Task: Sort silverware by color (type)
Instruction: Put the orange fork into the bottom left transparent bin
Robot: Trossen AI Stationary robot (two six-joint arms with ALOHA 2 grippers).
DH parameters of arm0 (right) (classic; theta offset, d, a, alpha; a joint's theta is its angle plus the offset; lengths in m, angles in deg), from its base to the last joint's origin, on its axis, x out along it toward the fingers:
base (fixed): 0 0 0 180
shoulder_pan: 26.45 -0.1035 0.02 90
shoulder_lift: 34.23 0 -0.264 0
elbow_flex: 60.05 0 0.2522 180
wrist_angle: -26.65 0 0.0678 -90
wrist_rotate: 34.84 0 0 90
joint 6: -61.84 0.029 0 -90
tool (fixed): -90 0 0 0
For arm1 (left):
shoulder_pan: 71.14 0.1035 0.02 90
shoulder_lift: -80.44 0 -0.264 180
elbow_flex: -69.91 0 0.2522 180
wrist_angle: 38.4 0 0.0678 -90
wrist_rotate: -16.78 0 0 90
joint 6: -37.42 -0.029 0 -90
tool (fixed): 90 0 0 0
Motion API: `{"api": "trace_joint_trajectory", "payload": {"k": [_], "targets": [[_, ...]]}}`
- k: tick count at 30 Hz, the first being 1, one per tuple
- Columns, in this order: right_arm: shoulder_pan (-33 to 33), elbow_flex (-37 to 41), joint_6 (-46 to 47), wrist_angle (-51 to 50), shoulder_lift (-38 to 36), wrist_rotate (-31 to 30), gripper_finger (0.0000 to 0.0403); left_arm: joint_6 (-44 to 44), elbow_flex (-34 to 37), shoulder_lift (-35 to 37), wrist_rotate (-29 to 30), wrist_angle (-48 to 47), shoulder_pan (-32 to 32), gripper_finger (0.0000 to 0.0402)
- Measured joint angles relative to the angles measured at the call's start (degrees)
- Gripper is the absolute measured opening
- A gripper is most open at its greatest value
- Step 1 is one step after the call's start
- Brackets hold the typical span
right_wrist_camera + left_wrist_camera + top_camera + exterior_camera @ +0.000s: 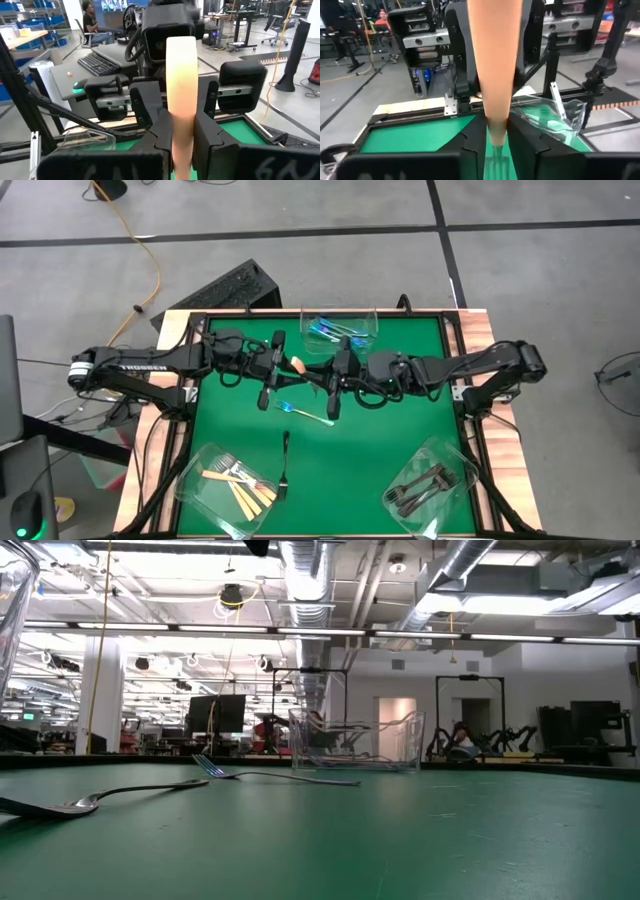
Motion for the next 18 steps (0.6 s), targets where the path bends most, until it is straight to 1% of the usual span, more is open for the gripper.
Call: {"api": "trace_joint_trajectory", "payload": {"k": [5, 8, 10, 13, 15, 18], "targets": [[-0.2, -0.1, 0.0, 1.7, -0.5, -0.3, 0.0046, 0.5, 0.0, 0.0, 2.4, -1.5, 0.0, 0.0108], [-0.6, -0.1, -0.7, 3.0, -0.4, -0.3, 0.0046, 2.0, 0.0, 0.5, 6.3, -4.0, 0.0, 0.0139], [-1.0, -0.1, -0.7, 3.3, -0.4, -0.3, 0.0046, 2.2, 0.0, 1.7, 8.7, -8.3, 0.1, 0.0155], [-2.3, -0.1, -0.7, 2.9, -0.8, -0.3, 0.0046, -0.2, -1.1, 4.7, 11.5, -17.0, 0.2, 0.0165], [-3.4, -0.1, -0.7, 3.2, -1.0, -0.3, 0.0046, -1.5, -2.7, 6.9, 14.9, -22.3, 0.1, 0.0166], [-5.2, -0.1, -0.7, 3.2, -1.2, -0.3, 0.0046, -1.6, -3.9, 10.5, 19.8, -26.3, 0.2, 0.0166]]}}
